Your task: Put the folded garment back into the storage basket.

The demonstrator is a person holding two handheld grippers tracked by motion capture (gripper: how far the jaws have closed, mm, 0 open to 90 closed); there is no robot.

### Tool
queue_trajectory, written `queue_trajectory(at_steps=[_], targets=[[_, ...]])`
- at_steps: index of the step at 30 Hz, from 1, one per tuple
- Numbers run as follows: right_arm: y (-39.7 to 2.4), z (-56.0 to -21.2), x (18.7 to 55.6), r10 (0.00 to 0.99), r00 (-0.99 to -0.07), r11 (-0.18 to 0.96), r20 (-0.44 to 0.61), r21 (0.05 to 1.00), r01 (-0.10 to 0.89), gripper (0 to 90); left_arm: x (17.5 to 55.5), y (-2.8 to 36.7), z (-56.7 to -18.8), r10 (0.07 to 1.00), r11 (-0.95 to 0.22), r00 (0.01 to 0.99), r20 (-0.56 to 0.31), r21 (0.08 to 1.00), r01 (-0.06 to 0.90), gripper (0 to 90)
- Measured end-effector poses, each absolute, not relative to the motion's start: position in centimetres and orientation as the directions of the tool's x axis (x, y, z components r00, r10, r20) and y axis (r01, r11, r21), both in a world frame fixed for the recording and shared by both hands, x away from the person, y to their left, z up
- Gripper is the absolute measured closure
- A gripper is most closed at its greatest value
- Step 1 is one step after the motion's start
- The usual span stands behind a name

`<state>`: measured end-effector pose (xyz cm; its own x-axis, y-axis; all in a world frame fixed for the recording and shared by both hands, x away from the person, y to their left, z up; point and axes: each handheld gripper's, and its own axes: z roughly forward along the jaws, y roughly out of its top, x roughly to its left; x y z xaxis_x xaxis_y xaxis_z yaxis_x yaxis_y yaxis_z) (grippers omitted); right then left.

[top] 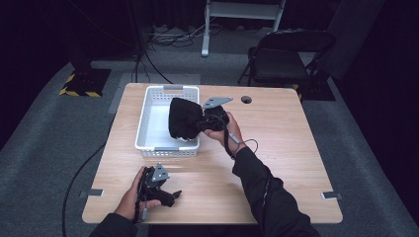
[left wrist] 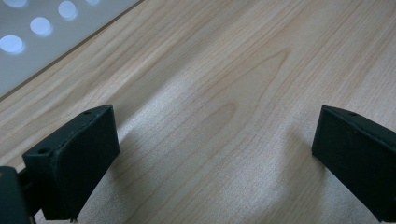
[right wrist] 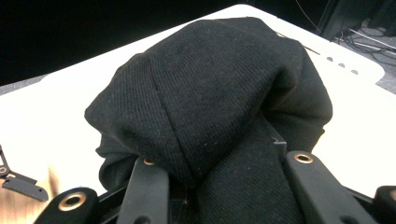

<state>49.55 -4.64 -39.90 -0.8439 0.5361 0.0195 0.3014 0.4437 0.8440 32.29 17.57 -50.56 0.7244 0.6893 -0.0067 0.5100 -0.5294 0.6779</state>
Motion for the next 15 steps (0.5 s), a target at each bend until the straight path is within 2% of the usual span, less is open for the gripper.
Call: queue_trajectory(at_steps=[15], targets=[[-2.4,-41.9,50.1,0.537,-0.843,0.479,0.034,0.81,0.339,65.3,32.3,17.6,-50.5,0.688,-0.531,0.725,-0.005,0.677,0.509,0.5]])
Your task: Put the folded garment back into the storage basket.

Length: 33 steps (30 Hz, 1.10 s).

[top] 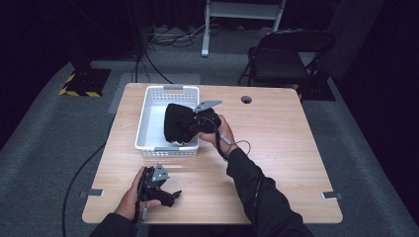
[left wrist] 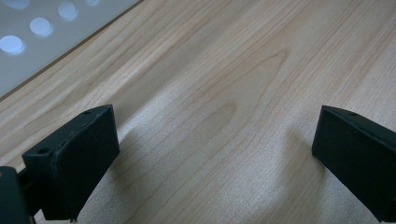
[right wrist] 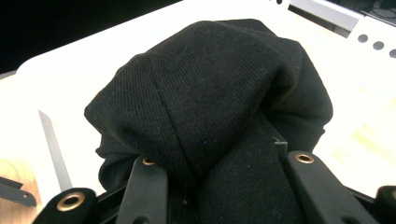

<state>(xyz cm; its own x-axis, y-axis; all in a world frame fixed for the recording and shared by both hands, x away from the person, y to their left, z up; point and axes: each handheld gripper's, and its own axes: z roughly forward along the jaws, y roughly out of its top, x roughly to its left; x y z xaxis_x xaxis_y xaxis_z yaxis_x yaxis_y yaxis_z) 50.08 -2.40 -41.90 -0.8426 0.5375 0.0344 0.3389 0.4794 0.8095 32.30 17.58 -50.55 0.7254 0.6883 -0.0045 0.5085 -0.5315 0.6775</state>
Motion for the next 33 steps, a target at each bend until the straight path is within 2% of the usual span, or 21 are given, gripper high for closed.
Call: queue_trajectory(at_steps=[29,30,33], targets=[[-0.4,-43.3,50.2,0.532,-0.847,0.55,0.003,0.759,0.348,62.2,32.3,17.6,-50.5,0.687,-0.533,0.726,-0.004,0.677,0.508,0.5],[0.2,-43.6,50.2,0.521,-0.854,0.593,-0.001,0.72,0.361,39.6,32.3,17.6,-50.5,0.688,-0.532,0.726,-0.005,0.677,0.509,0.5],[0.6,-43.6,50.0,0.495,-0.869,0.626,-0.02,0.701,0.341,25.8,32.3,17.6,-50.6,0.688,-0.531,0.726,-0.006,0.677,0.509,0.5]])
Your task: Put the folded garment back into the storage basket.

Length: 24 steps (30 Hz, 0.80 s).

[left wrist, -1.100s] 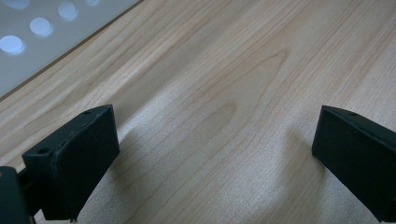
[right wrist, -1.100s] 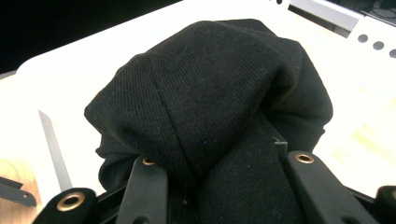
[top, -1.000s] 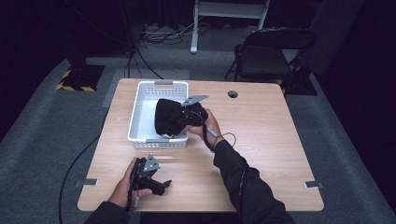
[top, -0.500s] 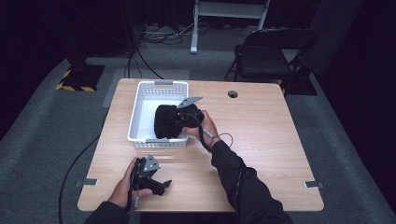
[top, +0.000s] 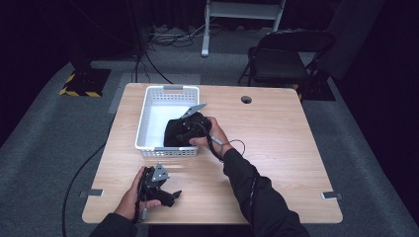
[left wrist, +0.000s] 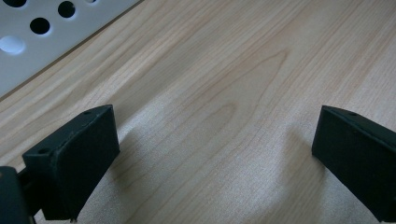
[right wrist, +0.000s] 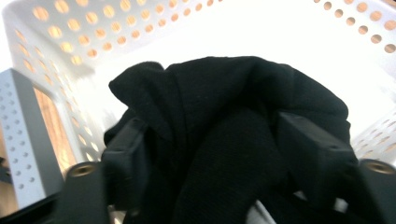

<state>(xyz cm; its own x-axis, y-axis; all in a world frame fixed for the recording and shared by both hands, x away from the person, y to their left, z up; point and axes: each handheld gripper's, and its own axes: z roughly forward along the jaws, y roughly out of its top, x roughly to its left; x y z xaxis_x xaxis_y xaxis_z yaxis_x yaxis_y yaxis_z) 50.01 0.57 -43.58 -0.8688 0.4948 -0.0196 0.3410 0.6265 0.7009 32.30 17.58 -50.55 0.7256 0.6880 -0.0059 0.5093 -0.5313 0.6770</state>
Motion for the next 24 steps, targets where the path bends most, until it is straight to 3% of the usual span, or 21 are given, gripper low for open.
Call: queue_trajectory(at_steps=[1,2,3,24], targets=[[0.6,-43.5,49.9,0.498,-0.866,0.63,-0.033,0.7,0.336,22.3,32.3,17.6,-50.6,0.688,-0.531,0.725,-0.006,0.677,0.51,0.5],[0.7,-43.4,49.8,0.508,-0.86,0.624,-0.045,0.708,0.332,12.0,32.3,17.6,-50.6,0.688,-0.53,0.725,-0.007,0.677,0.51,0.5],[0.7,-43.4,49.7,0.516,-0.855,0.617,-0.046,0.713,0.334,9.7,32.3,17.6,-50.6,0.689,-0.53,0.725,-0.007,0.678,0.51,0.5],[0.7,-42.5,49.2,0.497,-0.864,0.63,-0.086,0.721,0.29,4.2,32.3,17.6,-50.6,0.687,-0.532,0.727,-0.005,0.677,0.508,0.5]])
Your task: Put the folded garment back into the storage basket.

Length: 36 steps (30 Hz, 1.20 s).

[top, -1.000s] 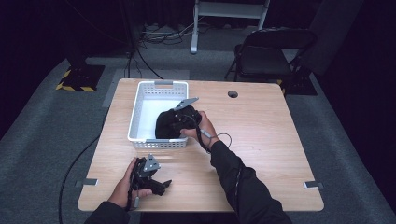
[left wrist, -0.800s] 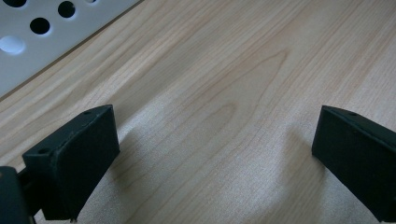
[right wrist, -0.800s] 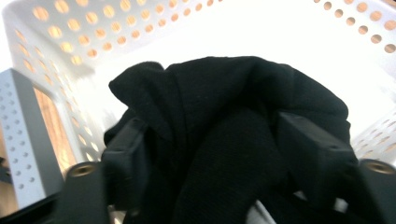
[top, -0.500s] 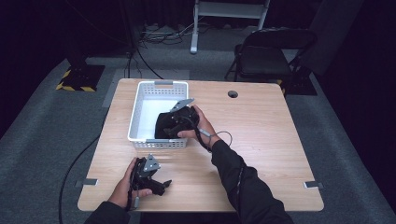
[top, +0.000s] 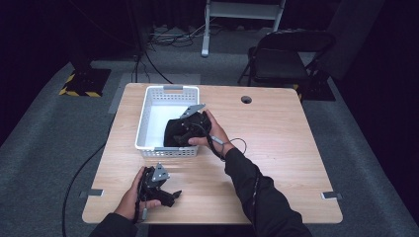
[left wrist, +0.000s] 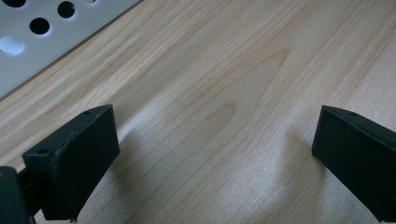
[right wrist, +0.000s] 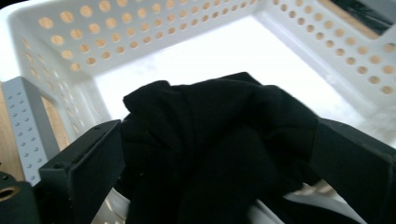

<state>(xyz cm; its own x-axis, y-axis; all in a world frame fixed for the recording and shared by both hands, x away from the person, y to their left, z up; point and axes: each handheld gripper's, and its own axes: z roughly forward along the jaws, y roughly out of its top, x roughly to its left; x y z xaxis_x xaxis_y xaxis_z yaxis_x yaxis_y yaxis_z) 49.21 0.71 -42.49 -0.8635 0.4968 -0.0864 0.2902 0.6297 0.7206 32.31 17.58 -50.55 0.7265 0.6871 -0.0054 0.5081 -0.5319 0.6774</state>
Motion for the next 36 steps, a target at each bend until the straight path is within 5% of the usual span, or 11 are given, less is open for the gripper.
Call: queue_trajectory(at_steps=[36], targets=[[-8.3,-36.6,43.5,0.498,-0.84,0.609,-0.214,0.776,0.163,5.0,32.3,17.6,-50.6,0.687,-0.531,0.726,-0.006,0.678,0.508,0.5]])
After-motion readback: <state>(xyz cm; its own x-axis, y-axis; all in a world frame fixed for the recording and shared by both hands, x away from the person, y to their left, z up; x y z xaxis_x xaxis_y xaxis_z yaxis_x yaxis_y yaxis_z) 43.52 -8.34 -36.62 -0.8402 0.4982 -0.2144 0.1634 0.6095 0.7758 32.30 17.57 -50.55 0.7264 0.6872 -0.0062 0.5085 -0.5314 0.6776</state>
